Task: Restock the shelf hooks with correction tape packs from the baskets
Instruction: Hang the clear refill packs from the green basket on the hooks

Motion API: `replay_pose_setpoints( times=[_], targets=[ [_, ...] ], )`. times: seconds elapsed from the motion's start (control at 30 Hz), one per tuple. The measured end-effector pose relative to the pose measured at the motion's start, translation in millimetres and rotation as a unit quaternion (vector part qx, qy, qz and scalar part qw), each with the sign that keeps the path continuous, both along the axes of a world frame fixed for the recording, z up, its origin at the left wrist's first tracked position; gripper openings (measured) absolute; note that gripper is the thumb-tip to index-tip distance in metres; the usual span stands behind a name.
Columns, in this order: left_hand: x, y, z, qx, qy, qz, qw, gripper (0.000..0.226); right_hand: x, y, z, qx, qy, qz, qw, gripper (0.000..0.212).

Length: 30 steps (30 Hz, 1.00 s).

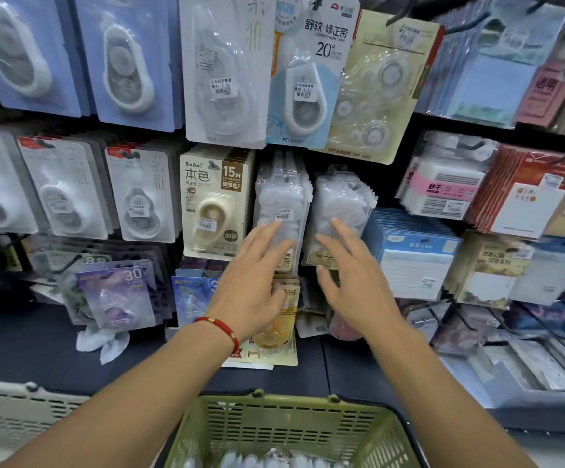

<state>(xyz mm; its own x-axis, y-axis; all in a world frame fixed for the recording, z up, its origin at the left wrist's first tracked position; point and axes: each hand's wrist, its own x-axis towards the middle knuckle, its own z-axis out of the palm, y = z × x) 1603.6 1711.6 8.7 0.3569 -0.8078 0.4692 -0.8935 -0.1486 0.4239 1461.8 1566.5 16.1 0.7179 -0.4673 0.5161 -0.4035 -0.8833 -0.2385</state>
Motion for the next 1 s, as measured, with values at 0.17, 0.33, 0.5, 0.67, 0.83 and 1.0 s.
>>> replay_pose_setpoints(
  times=[0.17,0.33,0.5,0.67,0.83,1.0],
  targets=[
    [5,-3,-8,0.047,-0.052,0.028,0.997,0.085,35,-32,0,-0.010,0.057,-0.010,0.998,0.061],
    [8,-2,-12,0.065,-0.081,0.023,0.994,0.086,69,-70,15,0.032,0.101,-0.052,0.993,0.071],
    [16,4,-17,0.075,-0.106,0.006,0.991,0.085,80,-89,21,0.077,0.131,-0.038,0.988,0.078],
    [20,14,-19,0.112,-0.113,-0.005,0.987,0.076,41,-55,-8,0.208,-0.016,-0.025,0.978,0.046],
    [14,32,-44,0.188,-0.138,-0.018,0.972,0.065,-30,-10,-64,0.257,0.069,0.034,0.963,0.021],
    [-3,71,-101,0.332,-0.166,-0.055,0.927,0.054,-85,20,-133,0.306,0.278,0.037,0.910,0.027]
  ],
)
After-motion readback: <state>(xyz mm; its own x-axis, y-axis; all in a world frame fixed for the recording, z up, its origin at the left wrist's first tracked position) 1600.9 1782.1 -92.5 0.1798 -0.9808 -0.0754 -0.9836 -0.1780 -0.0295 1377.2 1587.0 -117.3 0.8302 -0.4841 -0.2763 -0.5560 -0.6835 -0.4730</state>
